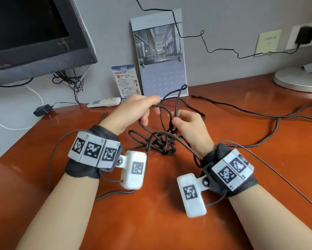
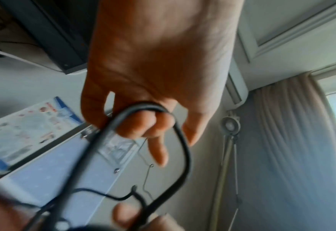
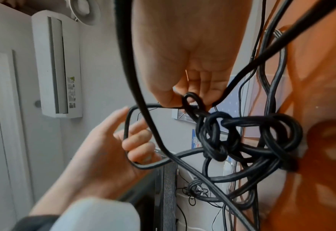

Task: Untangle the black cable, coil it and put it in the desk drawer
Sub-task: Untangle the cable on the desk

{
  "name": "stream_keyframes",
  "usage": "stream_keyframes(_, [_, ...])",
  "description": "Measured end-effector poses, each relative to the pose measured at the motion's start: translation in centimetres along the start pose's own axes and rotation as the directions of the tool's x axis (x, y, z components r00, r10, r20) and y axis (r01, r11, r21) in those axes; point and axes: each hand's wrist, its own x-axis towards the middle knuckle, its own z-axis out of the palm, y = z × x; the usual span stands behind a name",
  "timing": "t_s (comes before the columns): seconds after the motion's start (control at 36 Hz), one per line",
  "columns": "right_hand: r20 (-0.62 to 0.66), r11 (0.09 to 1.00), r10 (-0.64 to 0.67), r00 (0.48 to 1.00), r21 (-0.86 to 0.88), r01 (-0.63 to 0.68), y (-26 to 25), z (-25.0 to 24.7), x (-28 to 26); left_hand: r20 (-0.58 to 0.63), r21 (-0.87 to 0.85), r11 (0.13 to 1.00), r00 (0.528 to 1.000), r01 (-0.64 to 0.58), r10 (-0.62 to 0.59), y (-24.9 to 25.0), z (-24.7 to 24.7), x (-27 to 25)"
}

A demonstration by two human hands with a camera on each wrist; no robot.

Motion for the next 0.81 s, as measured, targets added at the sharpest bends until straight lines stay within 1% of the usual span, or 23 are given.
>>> stream_keyframes(0.03, [-0.003,1.0,-0.013,1.0,-0.014,0.013,-0.1,0.0,0.0,-0.016,0.052,0.998,1.0,-0.019,0.02,0.5,0.0,0.1])
stream_keyframes(0.08, [-0.018,0.998,-0.043,0.999,-0.05,0.042,-0.2,-0.1,-0.1,0.004,0.2,0.978,0.998,-0.063,0.064,1.4,0.2,0.2])
stream_keyframes(0.14, [-0.032,0.994,-0.074,0.997,-0.085,0.072,-0.2,-0.1,-0.1,0.063,0.365,0.925,0.994,-0.11,0.093,2.2,0.7,0.4])
stream_keyframes(0.19, [-0.039,0.989,-0.094,0.995,-0.116,0.089,-0.3,-0.1,-0.3,0.087,0.466,0.877,0.992,-0.117,0.086,2.8,1.3,0.6])
stream_keyframes(0.25, [-0.043,0.989,-0.091,0.995,-0.12,0.086,-0.2,-0.1,-0.2,0.049,0.535,0.837,0.993,-0.115,0.105,2.9,1.5,1.0])
stream_keyframes(0.31, [-0.065,0.987,-0.101,0.993,-0.131,0.092,-0.1,-0.3,0.0,-0.002,0.561,0.819,0.989,-0.119,0.145,2.7,1.4,1.4])
stream_keyframes(0.36, [-0.116,0.979,-0.122,0.986,-0.176,0.1,0.0,-0.4,0.2,-0.051,0.517,0.846,0.982,-0.131,0.184,2.1,1.3,2.0])
stream_keyframes(0.42, [-0.155,0.972,-0.123,0.98,-0.217,0.088,0.2,-0.6,0.4,-0.141,0.412,0.9,0.966,-0.142,0.217,1.7,0.8,2.4])
stream_keyframes(0.44, [-0.161,0.97,-0.101,0.982,-0.236,0.062,0.5,-0.8,0.6,-0.224,0.354,0.923,0.944,-0.154,0.243,1.6,0.3,2.5])
stream_keyframes(0.47, [-0.157,0.968,-0.055,0.986,-0.251,0.014,0.8,-1.0,0.8,-0.316,0.279,0.945,0.912,-0.173,0.26,1.5,-0.3,2.7])
stream_keyframes(0.5, [-0.153,0.969,0.005,0.988,-0.242,-0.042,1.0,-1.2,1.1,-0.393,0.183,0.962,0.881,-0.205,0.262,1.4,-1.1,2.7])
stream_keyframes(0.53, [-0.142,0.974,0.062,0.988,-0.207,-0.091,1.3,-1.4,1.3,-0.439,0.08,0.969,0.865,-0.232,0.244,1.5,-1.8,2.7])
stream_keyframes(0.56, [-0.134,0.978,0.094,0.987,-0.172,-0.117,1.3,-1.4,1.5,-0.449,-0.008,0.972,0.87,-0.234,0.205,1.4,-2.5,2.7])
stream_keyframes(0.58, [-0.139,0.981,0.098,0.986,-0.153,-0.119,1.3,-1.4,1.6,-0.423,-0.086,0.974,0.893,-0.209,0.154,1.4,-2.9,2.6])
stream_keyframes(0.61, [-0.152,0.984,0.083,0.985,-0.141,-0.105,1.2,-1.3,1.6,-0.381,-0.138,0.974,0.918,-0.178,0.113,1.4,-3.0,2.4])
stream_keyframes(0.64, [-0.166,0.988,0.063,0.984,-0.131,-0.085,0.9,-1.4,1.5,-0.348,-0.129,0.98,0.933,-0.15,0.097,1.4,-2.9,2.3])
stream_keyframes(0.67, [-0.178,0.99,0.041,0.983,-0.124,-0.064,0.7,-1.1,1.4,-0.34,-0.041,0.992,0.935,-0.122,0.101,1.4,-2.8,2.1])
stream_keyframes(0.69, [-0.189,0.991,0.016,0.982,-0.125,-0.04,0.5,-1.0,1.3,-0.355,0.12,0.989,0.927,-0.086,0.124,1.3,-2.6,2.0])
stream_keyframes(0.72, [-0.203,0.992,-0.012,0.979,-0.129,-0.015,0.4,-1.1,1.1,-0.393,0.315,0.948,0.904,-0.041,0.169,1.2,-2.3,1.8])
stream_keyframes(0.75, [-0.213,0.991,-0.038,0.976,-0.137,0.008,0.2,-1.0,1.0,-0.416,0.47,0.883,0.881,-0.003,0.224,1.2,-2.0,1.6])
stream_keyframes(0.78, [-0.224,0.989,-0.061,0.973,-0.147,0.028,0.1,-1.0,0.9,-0.404,0.586,0.81,0.868,0.003,0.29,1.2,-1.6,1.5])
stream_keyframes(0.81, [-0.231,0.986,-0.087,0.969,-0.159,0.05,0.0,-0.9,0.9,-0.351,0.679,0.733,0.858,-0.042,0.374,1.1,-1.2,1.4])
